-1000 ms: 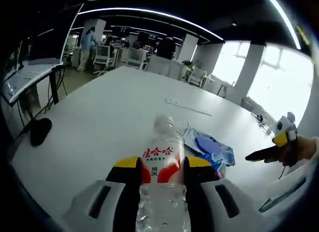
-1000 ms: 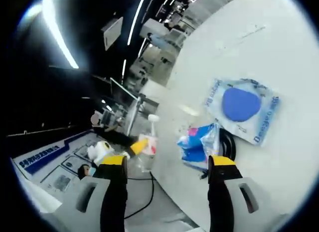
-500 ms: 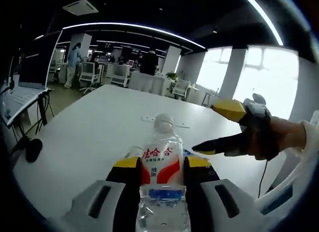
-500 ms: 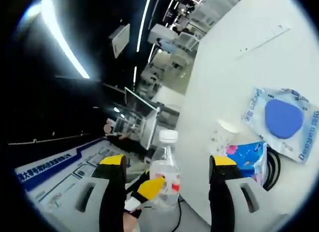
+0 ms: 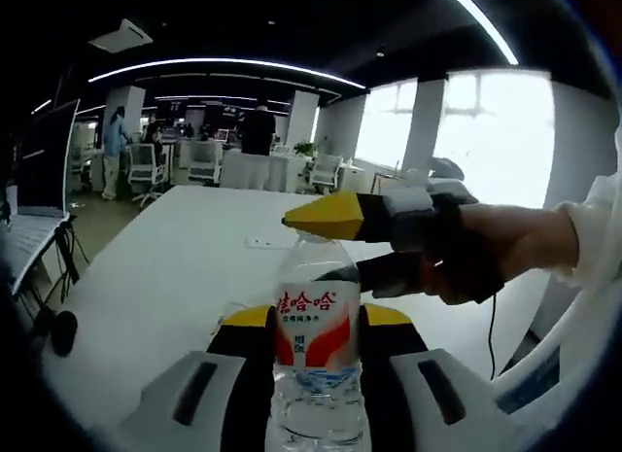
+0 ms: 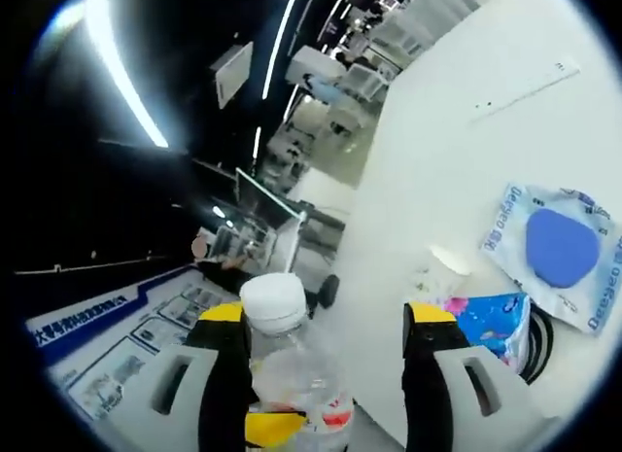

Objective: Arrange the tabletop items into an orderly group along one side of the table until the central work area is clear of visible clutter.

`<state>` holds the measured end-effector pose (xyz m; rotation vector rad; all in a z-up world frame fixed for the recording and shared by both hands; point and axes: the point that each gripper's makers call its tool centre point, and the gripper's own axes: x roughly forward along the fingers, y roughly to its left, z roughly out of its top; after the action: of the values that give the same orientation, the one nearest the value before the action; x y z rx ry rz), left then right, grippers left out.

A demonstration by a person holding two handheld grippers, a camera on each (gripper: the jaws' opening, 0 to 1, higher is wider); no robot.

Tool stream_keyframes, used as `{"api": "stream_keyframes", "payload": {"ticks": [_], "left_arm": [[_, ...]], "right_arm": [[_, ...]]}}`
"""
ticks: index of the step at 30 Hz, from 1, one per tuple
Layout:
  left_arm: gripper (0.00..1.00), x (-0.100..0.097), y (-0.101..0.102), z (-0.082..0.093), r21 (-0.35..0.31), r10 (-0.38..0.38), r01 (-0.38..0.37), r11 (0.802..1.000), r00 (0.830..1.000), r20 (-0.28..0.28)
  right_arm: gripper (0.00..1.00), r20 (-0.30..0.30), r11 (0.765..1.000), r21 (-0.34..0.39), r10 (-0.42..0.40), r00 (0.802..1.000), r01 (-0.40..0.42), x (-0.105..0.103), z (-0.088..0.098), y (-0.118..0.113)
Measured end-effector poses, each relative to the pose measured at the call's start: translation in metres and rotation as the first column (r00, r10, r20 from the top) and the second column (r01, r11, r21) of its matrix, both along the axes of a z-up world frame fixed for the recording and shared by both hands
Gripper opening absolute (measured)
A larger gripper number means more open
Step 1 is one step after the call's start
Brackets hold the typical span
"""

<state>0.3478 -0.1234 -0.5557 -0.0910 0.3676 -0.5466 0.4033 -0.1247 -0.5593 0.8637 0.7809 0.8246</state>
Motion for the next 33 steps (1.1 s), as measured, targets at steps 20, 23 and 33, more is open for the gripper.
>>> {"api": "stream_keyframes", "payload": {"ticks": [20, 23, 33], "left_arm": [[0.35, 0.003, -0.004, 0.003, -0.024, 0.009, -0.008, 1.000, 0.999, 0.048], [0.36, 0.005, -0.002, 0.008, -0.029, 0.016, -0.013, 0.999, 0.996, 0.082], [0.60, 0.010, 0.027, -0.006, 0.017, 0.092, -0.093, 0.996, 0.994, 0.066]], "right_arm": [[0.23, 0.430, 0.959, -0.218, 0.263, 0.863, -0.183, -0.011, 0.051, 0.022], [0.23, 0.431, 0.958, -0.211, 0.268, 0.861, -0.193, -0.009, 0.057, 0.022], [0.24, 0.455, 0.958, -0.171, 0.284, 0.844, -0.230, 0.010, 0.078, 0.023]]}}
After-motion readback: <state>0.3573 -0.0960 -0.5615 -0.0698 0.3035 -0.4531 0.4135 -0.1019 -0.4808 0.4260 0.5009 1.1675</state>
